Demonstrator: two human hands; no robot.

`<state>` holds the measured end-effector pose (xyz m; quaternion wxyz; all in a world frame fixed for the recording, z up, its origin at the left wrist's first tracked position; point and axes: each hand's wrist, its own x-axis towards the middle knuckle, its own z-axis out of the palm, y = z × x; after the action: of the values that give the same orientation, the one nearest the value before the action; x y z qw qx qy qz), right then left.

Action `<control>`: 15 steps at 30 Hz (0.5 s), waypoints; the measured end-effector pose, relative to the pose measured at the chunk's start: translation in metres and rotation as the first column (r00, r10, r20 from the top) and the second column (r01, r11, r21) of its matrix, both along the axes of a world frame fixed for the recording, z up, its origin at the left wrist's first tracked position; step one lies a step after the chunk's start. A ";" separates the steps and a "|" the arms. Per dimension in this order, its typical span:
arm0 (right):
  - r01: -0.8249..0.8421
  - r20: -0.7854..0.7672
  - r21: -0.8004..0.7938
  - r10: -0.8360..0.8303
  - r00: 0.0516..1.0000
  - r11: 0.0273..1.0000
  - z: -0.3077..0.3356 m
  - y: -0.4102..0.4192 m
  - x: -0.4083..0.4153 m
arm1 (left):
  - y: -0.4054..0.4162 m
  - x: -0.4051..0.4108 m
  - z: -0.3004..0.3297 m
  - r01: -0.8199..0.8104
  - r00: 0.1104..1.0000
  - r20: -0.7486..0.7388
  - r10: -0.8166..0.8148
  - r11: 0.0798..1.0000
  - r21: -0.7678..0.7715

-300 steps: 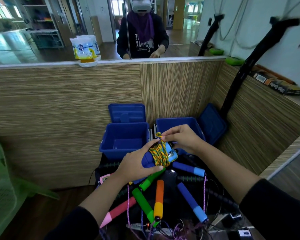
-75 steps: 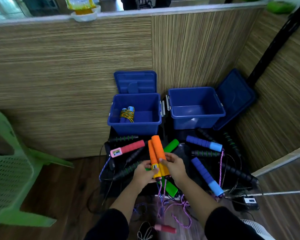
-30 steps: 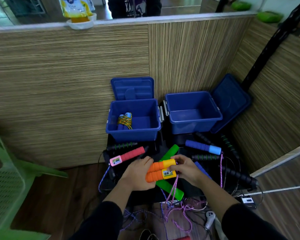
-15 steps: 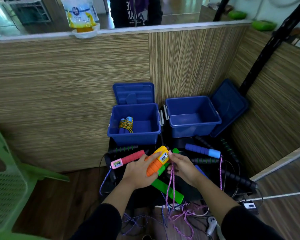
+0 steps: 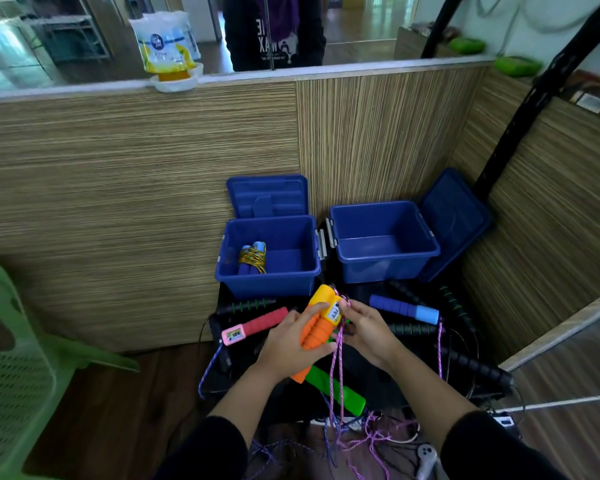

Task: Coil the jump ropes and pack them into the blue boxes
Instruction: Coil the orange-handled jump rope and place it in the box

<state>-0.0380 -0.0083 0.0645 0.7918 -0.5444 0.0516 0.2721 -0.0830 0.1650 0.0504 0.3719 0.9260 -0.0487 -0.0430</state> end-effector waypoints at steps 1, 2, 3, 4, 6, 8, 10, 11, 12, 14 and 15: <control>0.002 0.001 0.003 -0.002 1.000 1.000 0.001 -0.001 0.001 | -0.001 0.001 0.001 -0.002 1.000 -0.015 0.001 1.000 -0.031; 0.000 0.003 0.004 0.000 1.000 1.000 0.002 -0.001 0.001 | -0.002 0.002 0.003 -0.005 1.000 -0.031 0.004 0.998 -0.055; -0.003 0.005 0.007 0.003 1.000 1.000 0.003 -0.001 0.001 | -0.003 0.004 0.004 -0.011 0.999 -0.048 0.008 0.997 -0.071; -0.007 0.007 0.010 0.007 1.000 1.000 0.004 -0.002 0.002 | -0.003 0.005 0.006 -0.016 0.998 -0.063 0.011 0.997 -0.080; -0.008 0.013 0.017 0.008 1.000 1.000 0.005 -0.002 0.003 | -0.005 0.005 0.011 -0.017 0.998 -0.067 0.011 0.996 -0.093; -0.009 0.023 0.020 0.009 1.000 1.000 0.008 -0.001 0.004 | -0.007 0.005 0.015 -0.034 0.997 -0.075 0.023 0.986 -0.161; -0.011 0.041 0.026 0.010 0.999 1.000 0.012 0.001 0.005 | -0.009 0.007 0.018 -0.069 0.995 -0.093 0.044 0.955 -0.287; -0.010 0.048 0.030 0.009 0.999 0.999 0.014 0.004 0.005 | -0.010 0.008 0.020 -0.093 0.993 -0.100 0.061 0.928 -0.360; -0.013 0.053 0.026 0.012 0.999 1.000 0.014 0.006 0.006 | -0.011 0.009 0.024 -0.125 0.991 -0.099 0.091 0.895 -0.427; -0.041 0.074 -0.025 0.043 0.996 0.999 0.013 0.010 0.005 | -0.012 0.015 0.030 -0.204 0.979 -0.092 0.184 0.801 -0.563; -0.067 0.088 -0.057 0.072 0.994 0.996 0.012 0.012 0.003 | -0.012 0.017 0.035 -0.236 0.969 -0.094 0.228 0.749 -0.619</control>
<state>-0.0351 0.0041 0.0763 0.7684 -0.5788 0.0042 0.2730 -0.0657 0.1534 0.0858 0.6604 0.7485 0.0576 0.0163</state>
